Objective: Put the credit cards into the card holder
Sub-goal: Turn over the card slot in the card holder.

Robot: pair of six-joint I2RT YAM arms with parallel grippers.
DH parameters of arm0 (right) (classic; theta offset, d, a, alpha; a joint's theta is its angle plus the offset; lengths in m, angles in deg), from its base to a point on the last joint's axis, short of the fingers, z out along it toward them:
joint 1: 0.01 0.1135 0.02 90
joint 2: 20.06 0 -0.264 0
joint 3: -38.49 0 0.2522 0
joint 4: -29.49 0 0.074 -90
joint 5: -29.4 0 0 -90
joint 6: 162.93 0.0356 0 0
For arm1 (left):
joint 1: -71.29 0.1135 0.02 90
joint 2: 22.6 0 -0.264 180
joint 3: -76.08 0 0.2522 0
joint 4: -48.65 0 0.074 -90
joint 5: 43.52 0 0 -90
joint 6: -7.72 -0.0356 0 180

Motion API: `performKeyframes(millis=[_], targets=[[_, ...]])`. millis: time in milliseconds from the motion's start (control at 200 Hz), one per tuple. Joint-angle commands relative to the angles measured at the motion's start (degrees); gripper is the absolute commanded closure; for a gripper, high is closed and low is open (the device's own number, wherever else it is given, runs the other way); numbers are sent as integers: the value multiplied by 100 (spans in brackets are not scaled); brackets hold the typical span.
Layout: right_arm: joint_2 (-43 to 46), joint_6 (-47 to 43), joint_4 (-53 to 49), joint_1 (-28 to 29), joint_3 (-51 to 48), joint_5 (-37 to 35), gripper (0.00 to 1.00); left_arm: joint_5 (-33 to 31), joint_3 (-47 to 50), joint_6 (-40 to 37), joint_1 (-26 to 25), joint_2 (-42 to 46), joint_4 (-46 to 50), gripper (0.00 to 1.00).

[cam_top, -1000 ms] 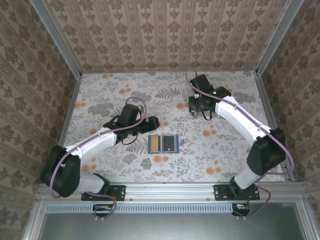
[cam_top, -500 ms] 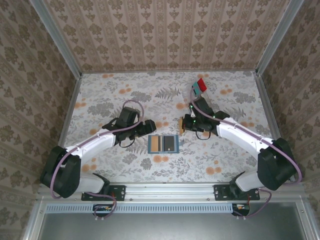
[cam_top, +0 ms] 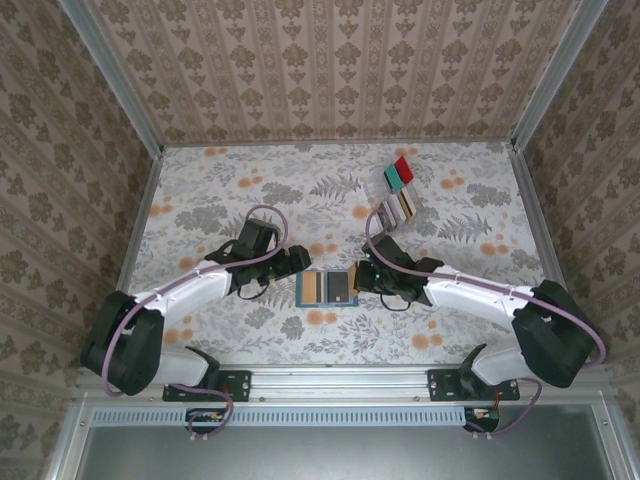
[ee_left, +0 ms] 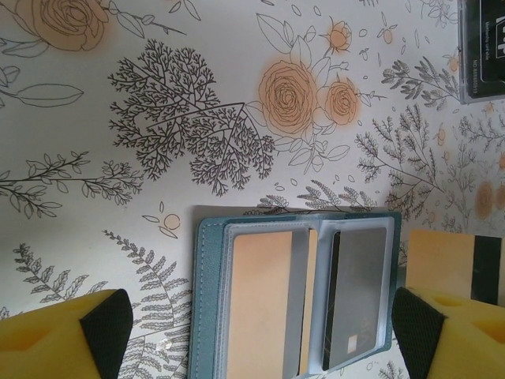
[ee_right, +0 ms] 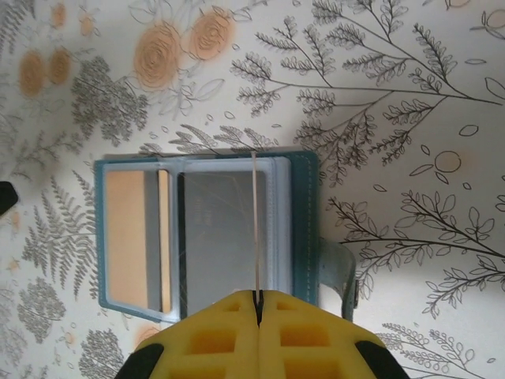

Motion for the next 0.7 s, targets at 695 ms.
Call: performKeyframes(millis=[695], targets=[[318, 431, 1406, 279, -914, -616, 100, 228, -48, 6, -113, -320, -27, 12]])
